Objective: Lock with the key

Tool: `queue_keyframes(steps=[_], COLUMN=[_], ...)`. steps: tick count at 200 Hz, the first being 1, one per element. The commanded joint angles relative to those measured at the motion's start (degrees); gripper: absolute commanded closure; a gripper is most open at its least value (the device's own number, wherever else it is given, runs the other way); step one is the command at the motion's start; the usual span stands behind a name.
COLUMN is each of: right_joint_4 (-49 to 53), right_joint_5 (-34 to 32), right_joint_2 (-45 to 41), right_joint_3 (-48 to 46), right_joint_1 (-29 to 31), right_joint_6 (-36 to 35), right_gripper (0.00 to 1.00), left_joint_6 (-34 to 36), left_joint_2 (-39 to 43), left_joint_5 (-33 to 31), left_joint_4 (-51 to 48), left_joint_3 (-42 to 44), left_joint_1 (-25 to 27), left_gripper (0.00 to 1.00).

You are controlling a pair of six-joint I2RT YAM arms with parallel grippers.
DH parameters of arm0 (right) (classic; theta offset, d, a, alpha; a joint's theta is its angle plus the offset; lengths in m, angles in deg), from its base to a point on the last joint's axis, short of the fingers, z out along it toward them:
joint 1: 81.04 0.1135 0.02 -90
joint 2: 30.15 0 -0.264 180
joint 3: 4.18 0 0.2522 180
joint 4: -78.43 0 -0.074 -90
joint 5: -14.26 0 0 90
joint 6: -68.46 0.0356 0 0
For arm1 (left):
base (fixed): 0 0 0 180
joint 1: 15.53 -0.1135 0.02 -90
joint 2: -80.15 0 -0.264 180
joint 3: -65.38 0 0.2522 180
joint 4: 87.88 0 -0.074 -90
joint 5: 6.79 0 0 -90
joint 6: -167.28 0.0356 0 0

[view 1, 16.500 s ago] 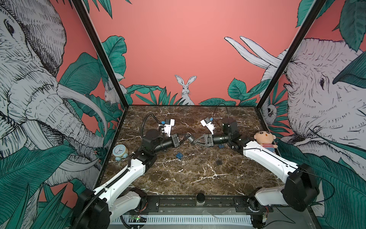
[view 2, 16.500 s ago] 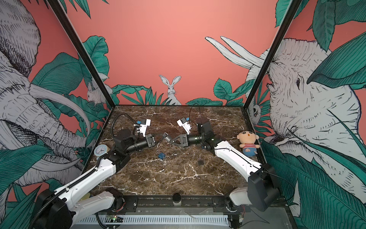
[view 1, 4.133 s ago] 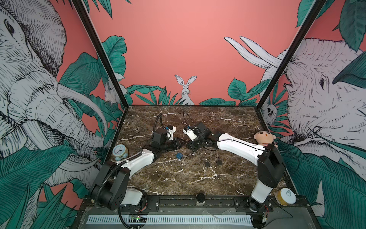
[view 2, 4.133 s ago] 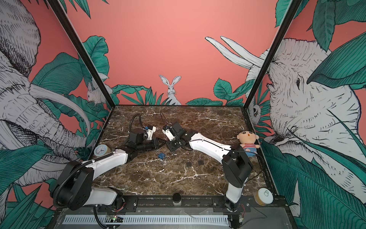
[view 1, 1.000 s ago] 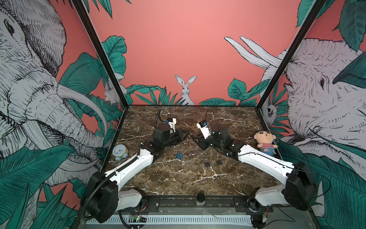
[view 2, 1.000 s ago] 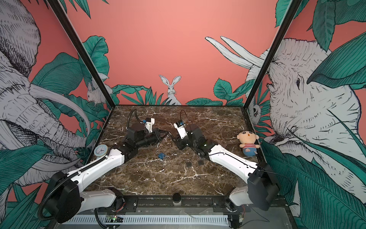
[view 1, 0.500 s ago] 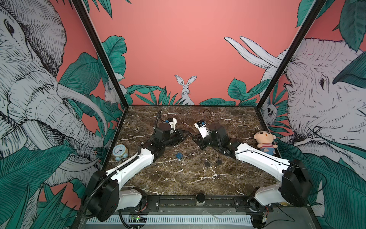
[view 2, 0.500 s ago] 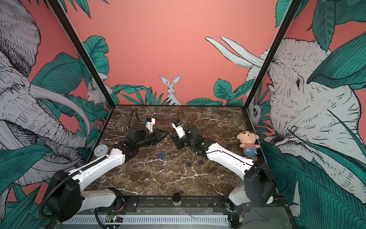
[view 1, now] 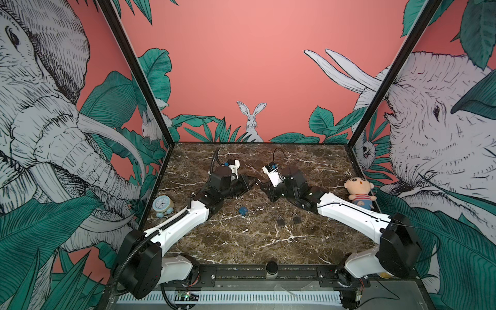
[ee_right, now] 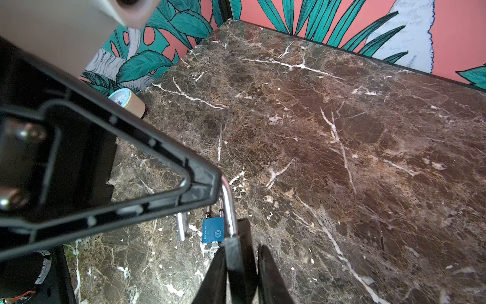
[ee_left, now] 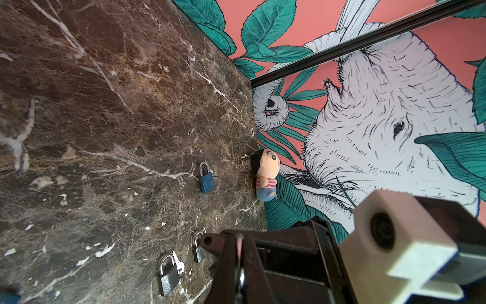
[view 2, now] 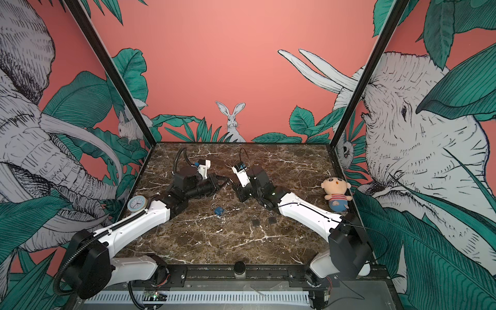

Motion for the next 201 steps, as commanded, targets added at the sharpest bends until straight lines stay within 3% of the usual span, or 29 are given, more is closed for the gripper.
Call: queue_keyframes(steps=[1,27,48,93,102,113,154,201], right_joint_4=[-1.14,-1.08,-0.82,2.19,3.31,4.67,7.50,10.12], right_joint_5=[-0.04,-0.12,-0.21,3.92,6.07,9.66,19.68,23.49], right_joint_2=[0.76,1.04,1.07,-0.32,-0.81,-1.54,-5.05,-6.70], right_joint_3=[1.82,1.98,2.06,2.76,2.95,3.04,1.77,1.99], right_joint_1=[0.31,0.30,0.26,-0.52,-1.22,-2.44,-6.11,-6.61], right_joint_6=[-0.05,0.01,0.22,0.78,1.34,2.23,5.08,5.92], right_gripper=[0.80,0.85,1.00,1.00,1.00,1.00,1.00,1.00], left_joint_6=[-0.70,-0.59,-0.54,3.65,5.46,7.76,14.68,20.94], left_joint_2=[0.42,0.56,0.85,1.53,1.85,2.54,5.66,2.64], left_joint_5=[1.01,0.92,0.92,1.20,0.89,0.17,-0.40,9.40], left_joint_4=[3.02,2.95,2.90,-0.46,-3.24,-6.77,-12.21,-14.79], left_joint_3=[-1.48,-1.37,-1.24,-1.96,-2.74,-3.94,-5.06,-8.75], left_joint_1=[0.43,0.42,0.43,0.30,0.26,0.02,-2.44,-2.47], left_gripper=[1.00,1.00,1.00,1.00,0.75,0.63,0.59,0.60])
